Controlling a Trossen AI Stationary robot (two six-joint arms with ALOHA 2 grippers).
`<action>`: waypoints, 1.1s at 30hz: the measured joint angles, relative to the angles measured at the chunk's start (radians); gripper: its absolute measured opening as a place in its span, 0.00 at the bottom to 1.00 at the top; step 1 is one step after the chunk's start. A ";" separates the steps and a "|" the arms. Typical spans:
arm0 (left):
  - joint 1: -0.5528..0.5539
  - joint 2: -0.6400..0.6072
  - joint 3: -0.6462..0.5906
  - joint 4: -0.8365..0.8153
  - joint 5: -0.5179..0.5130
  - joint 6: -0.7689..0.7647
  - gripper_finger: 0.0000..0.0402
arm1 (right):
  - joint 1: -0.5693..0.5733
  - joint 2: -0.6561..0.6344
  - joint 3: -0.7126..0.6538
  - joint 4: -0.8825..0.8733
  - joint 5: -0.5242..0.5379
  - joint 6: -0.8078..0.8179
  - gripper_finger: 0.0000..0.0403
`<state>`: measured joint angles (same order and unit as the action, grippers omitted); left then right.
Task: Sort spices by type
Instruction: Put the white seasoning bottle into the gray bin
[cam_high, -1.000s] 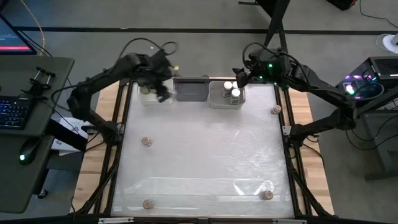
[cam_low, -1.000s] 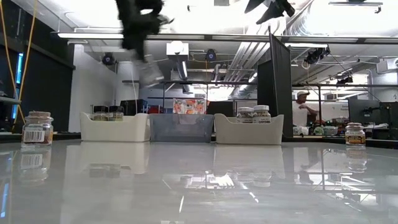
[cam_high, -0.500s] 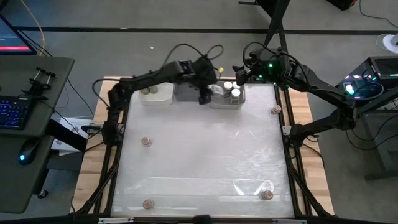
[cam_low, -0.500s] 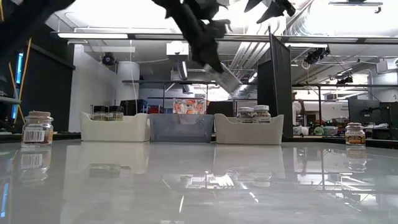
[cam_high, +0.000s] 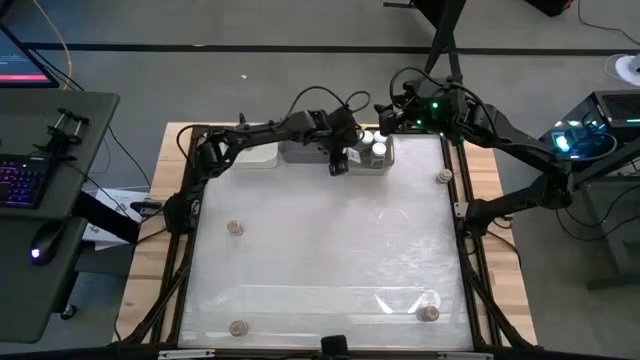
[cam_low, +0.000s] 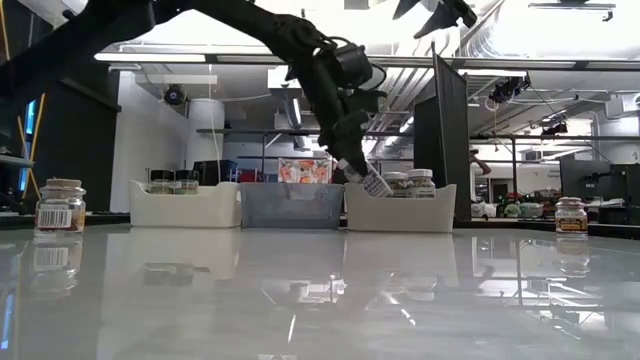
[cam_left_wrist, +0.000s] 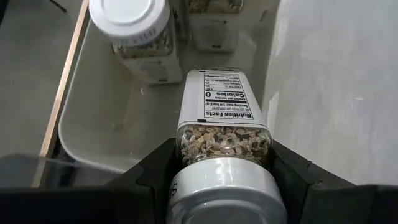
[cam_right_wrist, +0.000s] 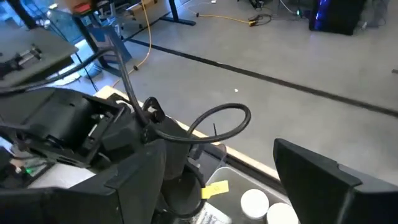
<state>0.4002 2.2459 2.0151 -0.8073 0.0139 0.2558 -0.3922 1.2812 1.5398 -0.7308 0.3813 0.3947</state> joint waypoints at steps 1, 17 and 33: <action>-0.001 0.000 0.000 0.002 0.000 0.000 0.41 | 0.000 0.000 0.000 -0.011 0.000 0.032 0.73; -0.001 0.000 0.000 0.001 0.001 0.018 0.42 | -0.065 0.039 -0.323 -0.255 -0.171 0.237 0.33; -0.006 0.000 0.000 0.001 0.001 0.046 0.42 | -0.106 0.149 -0.638 0.487 -0.330 0.446 0.00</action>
<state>0.3946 2.2456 2.0155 -0.8062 0.0147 0.3019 -0.4979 1.4297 0.9023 -0.2437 0.0515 0.8404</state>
